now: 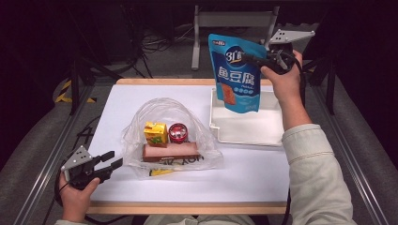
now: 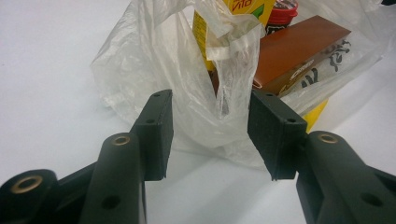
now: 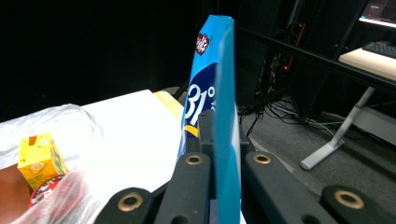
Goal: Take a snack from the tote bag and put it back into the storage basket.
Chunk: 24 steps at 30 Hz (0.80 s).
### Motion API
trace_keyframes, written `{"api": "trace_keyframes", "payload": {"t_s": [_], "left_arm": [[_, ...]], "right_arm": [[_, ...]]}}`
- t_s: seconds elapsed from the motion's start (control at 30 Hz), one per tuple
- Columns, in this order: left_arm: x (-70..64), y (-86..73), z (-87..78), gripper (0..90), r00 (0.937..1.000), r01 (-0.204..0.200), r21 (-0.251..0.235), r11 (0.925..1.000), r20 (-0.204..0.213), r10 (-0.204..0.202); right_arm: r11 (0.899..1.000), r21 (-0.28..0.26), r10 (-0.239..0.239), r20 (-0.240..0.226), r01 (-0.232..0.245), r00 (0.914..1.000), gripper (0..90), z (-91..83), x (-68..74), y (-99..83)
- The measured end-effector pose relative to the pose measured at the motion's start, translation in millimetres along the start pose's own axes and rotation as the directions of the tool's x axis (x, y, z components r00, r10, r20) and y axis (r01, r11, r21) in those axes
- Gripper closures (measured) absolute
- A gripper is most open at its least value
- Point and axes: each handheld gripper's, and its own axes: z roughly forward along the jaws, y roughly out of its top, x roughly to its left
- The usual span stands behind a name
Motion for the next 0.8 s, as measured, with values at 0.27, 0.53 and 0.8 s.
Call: {"api": "trace_keyframes", "payload": {"t_s": [0.27, 0.53, 0.8], "left_arm": [[0.2, -3.4, -5.5, 50.5, 0.9999, 0.006, -0.004, 1.0, -0.012, -0.006], [-0.2, -4.2, -6.5, 50.0, 0.9999, 0.009, 0.0, 1.0, -0.013, -0.009], [-0.6, -7.8, -11.2, 49.6, 0.9997, 0.011, -0.005, 0.9999, -0.024, -0.011]], "right_arm": [[1.0, 0.021, 0.017, 0.011, -0.018, 0.9998, 90.0, 4.7, -8.9, -14.2], [0.999, 0.041, 0.031, 0.032, -0.032, 0.999, 90.0, 9.3, -16.0, -27.2], [0.998, 0.051, 0.045, 0.036, -0.047, 0.9983, 90.0, 15.7, -20.5, -36.4]]}}
